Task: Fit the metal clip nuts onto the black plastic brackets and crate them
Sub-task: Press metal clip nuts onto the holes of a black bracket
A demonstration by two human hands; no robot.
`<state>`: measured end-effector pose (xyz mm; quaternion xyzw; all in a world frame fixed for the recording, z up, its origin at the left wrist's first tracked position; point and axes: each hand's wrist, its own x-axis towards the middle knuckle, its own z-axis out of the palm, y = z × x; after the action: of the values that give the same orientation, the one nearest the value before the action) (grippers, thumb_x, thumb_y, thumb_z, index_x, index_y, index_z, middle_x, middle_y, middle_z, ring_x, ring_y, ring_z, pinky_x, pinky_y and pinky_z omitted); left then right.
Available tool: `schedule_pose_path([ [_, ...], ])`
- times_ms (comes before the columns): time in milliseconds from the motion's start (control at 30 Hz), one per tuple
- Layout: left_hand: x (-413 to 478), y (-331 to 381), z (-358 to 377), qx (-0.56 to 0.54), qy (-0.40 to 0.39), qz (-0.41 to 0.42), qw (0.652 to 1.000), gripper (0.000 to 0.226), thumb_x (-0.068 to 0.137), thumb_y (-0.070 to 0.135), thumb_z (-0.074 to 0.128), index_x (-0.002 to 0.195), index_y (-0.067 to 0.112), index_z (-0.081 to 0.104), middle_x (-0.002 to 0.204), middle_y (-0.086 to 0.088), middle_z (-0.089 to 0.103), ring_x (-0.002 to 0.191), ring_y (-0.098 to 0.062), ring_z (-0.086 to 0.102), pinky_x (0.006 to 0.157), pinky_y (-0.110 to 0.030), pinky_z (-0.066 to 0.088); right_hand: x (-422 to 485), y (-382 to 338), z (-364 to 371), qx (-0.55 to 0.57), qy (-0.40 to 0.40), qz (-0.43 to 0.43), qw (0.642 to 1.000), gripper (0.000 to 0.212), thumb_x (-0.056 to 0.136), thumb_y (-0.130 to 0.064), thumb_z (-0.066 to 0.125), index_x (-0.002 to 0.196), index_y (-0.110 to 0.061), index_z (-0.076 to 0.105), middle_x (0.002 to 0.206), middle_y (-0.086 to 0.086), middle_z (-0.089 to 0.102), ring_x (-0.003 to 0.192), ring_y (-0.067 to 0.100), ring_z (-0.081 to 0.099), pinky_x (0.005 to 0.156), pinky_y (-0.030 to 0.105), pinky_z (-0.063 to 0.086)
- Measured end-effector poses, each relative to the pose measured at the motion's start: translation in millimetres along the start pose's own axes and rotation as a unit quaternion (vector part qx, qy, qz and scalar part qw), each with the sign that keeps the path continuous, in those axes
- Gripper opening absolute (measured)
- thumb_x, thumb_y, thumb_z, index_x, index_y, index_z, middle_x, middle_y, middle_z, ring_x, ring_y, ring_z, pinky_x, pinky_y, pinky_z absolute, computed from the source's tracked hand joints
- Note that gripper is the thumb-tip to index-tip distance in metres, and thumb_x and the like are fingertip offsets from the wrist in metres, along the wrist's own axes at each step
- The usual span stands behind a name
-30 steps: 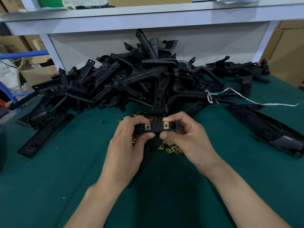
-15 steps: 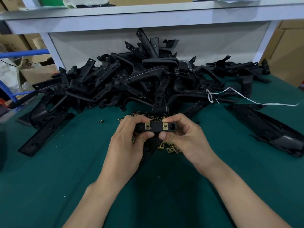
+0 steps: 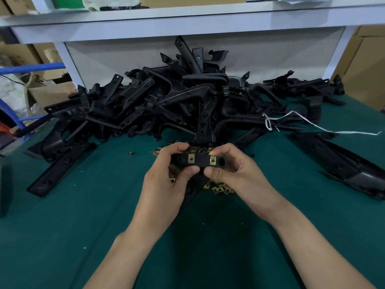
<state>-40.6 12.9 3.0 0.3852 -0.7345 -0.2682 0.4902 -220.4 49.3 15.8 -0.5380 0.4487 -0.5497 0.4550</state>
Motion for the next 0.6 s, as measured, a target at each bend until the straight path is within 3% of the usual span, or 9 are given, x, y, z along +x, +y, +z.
schedule_pose_path([
  [167, 1, 1, -5, -0.052, -0.068, -0.055, 0.995, 0.043, 0.092, 0.024, 0.072, 0.117, 0.054, 0.056, 0.107, 0.024, 0.069, 0.092, -0.008, 0.065, 0.076, -0.008, 0.047, -3, 0, -5, -0.051, -0.065, 0.019, 0.996, 0.021, 0.089, -0.019, 0.073, 0.097, -0.032, 0.058, 0.096, -0.013, 0.064, 0.083, 0.002, 0.059, 0.075, 0.023, 0.051],
  [300, 0, 3, -7, -0.065, -0.116, -0.059, 0.989, 0.036, 0.096, 0.030, 0.062, 0.124, 0.052, 0.055, 0.111, 0.020, 0.068, 0.089, -0.008, 0.065, 0.078, -0.013, 0.049, -4, 2, -1, -0.062, -0.057, 0.031, 0.996, 0.014, 0.092, -0.042, 0.057, 0.102, -0.034, 0.062, 0.101, -0.003, 0.065, 0.094, 0.006, 0.060, 0.085, 0.031, 0.049],
  [467, -3, 4, -1, -0.079, -0.145, -0.053, 0.985, 0.036, 0.097, 0.026, 0.057, 0.126, 0.047, 0.057, 0.110, 0.021, 0.069, 0.095, -0.005, 0.065, 0.080, -0.009, 0.046, -2, 9, 8, -0.035, 0.019, 0.013, 0.999, 0.034, 0.106, -0.033, 0.036, 0.093, -0.025, 0.066, 0.087, -0.011, 0.062, 0.084, 0.001, 0.060, 0.072, 0.013, 0.048],
  [600, -5, 4, 3, -0.110, -0.151, -0.055, 0.981, 0.037, 0.100, 0.016, 0.057, 0.127, 0.041, 0.057, 0.116, 0.020, 0.069, 0.107, -0.006, 0.065, 0.087, -0.010, 0.046, -1, 12, 8, -0.018, 0.024, 0.010, 0.999, 0.036, 0.106, -0.030, 0.037, 0.089, -0.023, 0.067, 0.085, -0.008, 0.062, 0.083, 0.003, 0.060, 0.071, 0.013, 0.047],
])
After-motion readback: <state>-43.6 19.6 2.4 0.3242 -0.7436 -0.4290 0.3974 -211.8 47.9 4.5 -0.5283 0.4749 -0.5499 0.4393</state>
